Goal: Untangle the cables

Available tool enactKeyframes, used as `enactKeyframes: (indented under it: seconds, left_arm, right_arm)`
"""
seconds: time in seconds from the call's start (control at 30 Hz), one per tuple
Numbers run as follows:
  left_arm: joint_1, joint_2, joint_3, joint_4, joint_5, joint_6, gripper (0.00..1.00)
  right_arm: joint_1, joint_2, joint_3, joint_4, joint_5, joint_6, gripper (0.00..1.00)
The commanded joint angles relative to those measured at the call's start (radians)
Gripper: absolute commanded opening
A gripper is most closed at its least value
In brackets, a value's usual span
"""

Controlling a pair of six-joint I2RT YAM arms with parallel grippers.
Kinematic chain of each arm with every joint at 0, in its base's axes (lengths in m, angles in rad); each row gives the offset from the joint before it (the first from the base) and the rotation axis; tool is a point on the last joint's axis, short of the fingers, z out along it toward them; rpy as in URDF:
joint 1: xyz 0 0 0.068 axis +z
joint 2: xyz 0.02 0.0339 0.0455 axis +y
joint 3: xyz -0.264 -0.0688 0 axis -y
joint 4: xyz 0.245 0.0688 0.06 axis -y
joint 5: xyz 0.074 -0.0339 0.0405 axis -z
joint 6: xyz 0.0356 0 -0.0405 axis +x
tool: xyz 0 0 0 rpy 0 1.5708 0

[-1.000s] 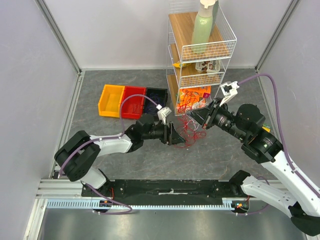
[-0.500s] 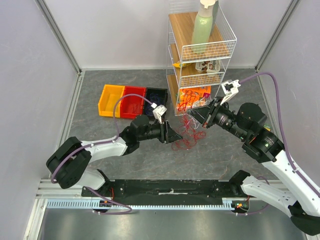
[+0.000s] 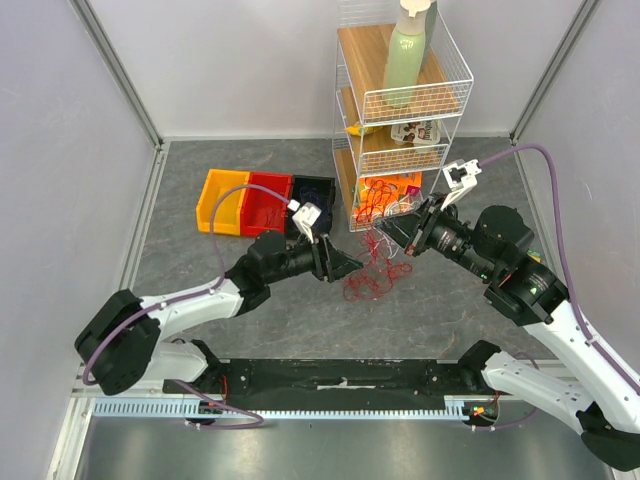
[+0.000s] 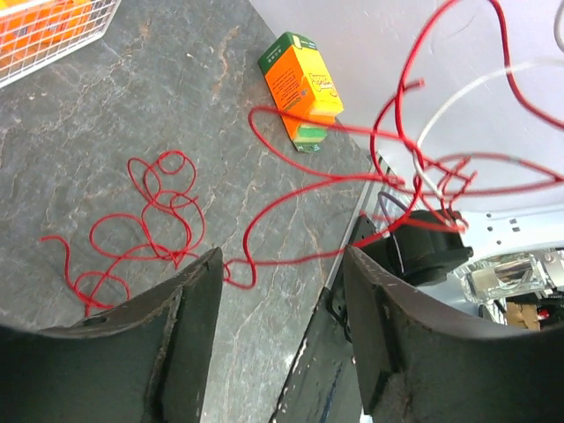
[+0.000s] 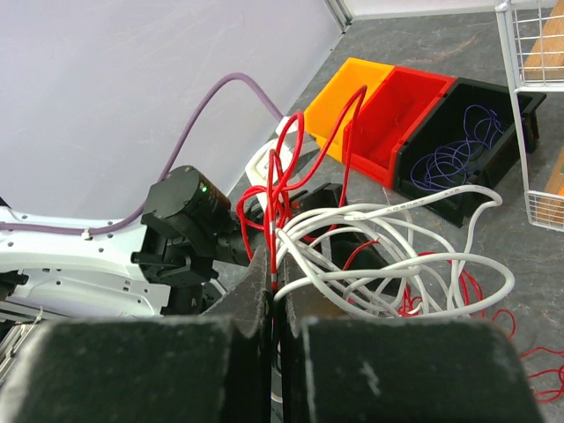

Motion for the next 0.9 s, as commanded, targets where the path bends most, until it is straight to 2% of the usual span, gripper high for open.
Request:
enactKeyframes:
  seconds: [0.0, 0.23, 0.27, 0.3, 0.37, 0.43, 0.53, 0.67, 0.73, 0.87]
  left_arm:
    - [-0.008, 0.09, 0.106, -0.007, 0.016, 0.026, 0.59]
    - [-0.02, 0.176, 0.118, 0.019, 0.018, 0.006, 0.38]
    - [-0.02, 0.17, 0.118, -0.004, 0.0, 0.015, 0.3]
    - [-0.02, 0.152, 0.118, -0.039, -0.034, 0.029, 0.17]
    - [-0.02, 0.086, 0.094, -0.128, -0.15, 0.055, 0.03]
    - [-0.02, -0.012, 0.066, -0.222, -0.27, 0.083, 0.02]
    - [-0.02, -0.196, 0.023, -0.337, -0.399, 0.147, 0.02]
    - [-0.019, -0.441, 0.023, -0.533, -0.566, 0.233, 0.02]
    - [-0.017, -0.564, 0.038, -0.598, -0.608, 0.285, 0.02]
    - [-0.019, -0.684, 0.119, -0.737, -0.683, 0.353, 0.02]
  right_arm:
    - [0.003, -0.016, 0.039, 0.023, -0.001, -0.008, 0.0]
    - [0.003, -0.033, 0.035, 0.02, 0.01, -0.008, 0.0]
    - [0.003, -0.033, 0.035, 0.016, 0.018, -0.013, 0.0]
    - [0.003, -0.035, 0.035, 0.001, 0.03, -0.022, 0.0]
    - [0.003, -0.045, 0.045, -0.044, 0.093, -0.042, 0.0]
    - [0.003, -0.061, 0.071, -0.133, 0.221, -0.071, 0.0]
    - [0.002, -0.077, 0.125, -0.289, 0.535, -0.105, 0.0]
    - [0.003, -0.107, 0.148, -0.424, 0.85, -0.131, 0.0]
    - [0.003, -0.122, 0.144, -0.455, 0.936, -0.14, 0.0]
    - [0.003, -0.133, 0.134, -0.495, 1.041, -0.149, 0.0]
